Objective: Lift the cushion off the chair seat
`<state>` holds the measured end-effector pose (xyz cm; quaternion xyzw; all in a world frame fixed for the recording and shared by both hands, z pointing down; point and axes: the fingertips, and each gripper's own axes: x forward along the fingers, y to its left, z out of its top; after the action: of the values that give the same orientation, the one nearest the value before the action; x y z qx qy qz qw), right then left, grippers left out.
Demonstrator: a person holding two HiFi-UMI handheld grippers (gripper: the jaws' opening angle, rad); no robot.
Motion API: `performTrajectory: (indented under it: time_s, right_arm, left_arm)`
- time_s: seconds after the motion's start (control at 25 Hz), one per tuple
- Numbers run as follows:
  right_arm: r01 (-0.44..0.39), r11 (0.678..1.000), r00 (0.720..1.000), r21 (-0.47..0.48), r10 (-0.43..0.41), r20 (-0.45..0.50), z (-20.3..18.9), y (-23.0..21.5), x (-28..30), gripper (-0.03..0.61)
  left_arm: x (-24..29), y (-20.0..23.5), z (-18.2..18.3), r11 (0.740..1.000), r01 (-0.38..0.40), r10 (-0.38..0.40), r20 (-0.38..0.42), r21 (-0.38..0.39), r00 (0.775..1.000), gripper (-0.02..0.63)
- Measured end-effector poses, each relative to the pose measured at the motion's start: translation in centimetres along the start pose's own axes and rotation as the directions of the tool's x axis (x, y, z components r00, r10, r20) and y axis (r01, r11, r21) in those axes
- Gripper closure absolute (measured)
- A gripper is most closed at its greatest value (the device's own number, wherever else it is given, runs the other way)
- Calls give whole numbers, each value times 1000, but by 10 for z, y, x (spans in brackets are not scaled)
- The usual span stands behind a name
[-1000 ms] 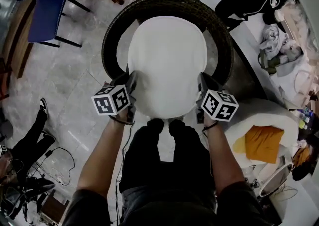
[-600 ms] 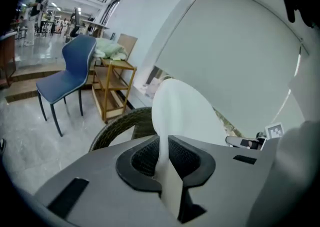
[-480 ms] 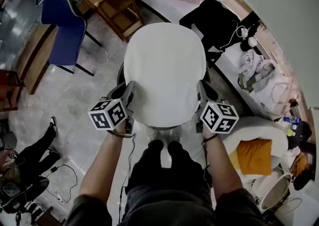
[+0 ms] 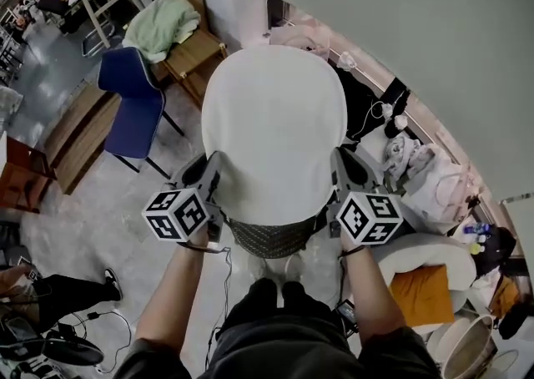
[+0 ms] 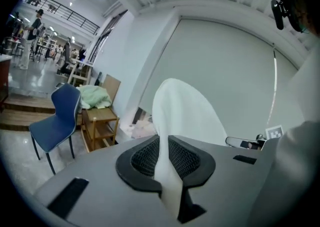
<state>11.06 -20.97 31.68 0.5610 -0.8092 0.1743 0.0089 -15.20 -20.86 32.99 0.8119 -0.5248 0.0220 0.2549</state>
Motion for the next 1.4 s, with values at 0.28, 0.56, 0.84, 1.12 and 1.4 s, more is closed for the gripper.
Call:
performTrajectory:
  time_s: [0.28, 0.56, 0.84, 1.12, 1.4]
  right_arm:
    - [-10, 999, 993, -43, 15, 118, 83, 13, -12, 552]
    - [-10, 994, 970, -111, 36, 240, 159, 27, -40, 552]
    - [-2, 987, 936, -163, 60, 348, 213, 39, -56, 552]
    - [0, 980, 911, -199, 82, 404, 249, 43, -71, 554]
    - [5, 976, 899, -218, 91, 428, 263, 49, -73, 554]
  left_arm:
    - [-11, -36, 77, 996, 45, -52, 96, 74, 994, 555]
    - [-31, -78, 143, 987, 78, -107, 205, 144, 973, 555]
    - [-46, -105, 192, 977, 92, -149, 303, 194, 941, 557]
    - [-57, -128, 221, 968, 102, -181, 357, 229, 916, 557]
    - [-58, -130, 234, 967, 109, -192, 379, 229, 905, 557]
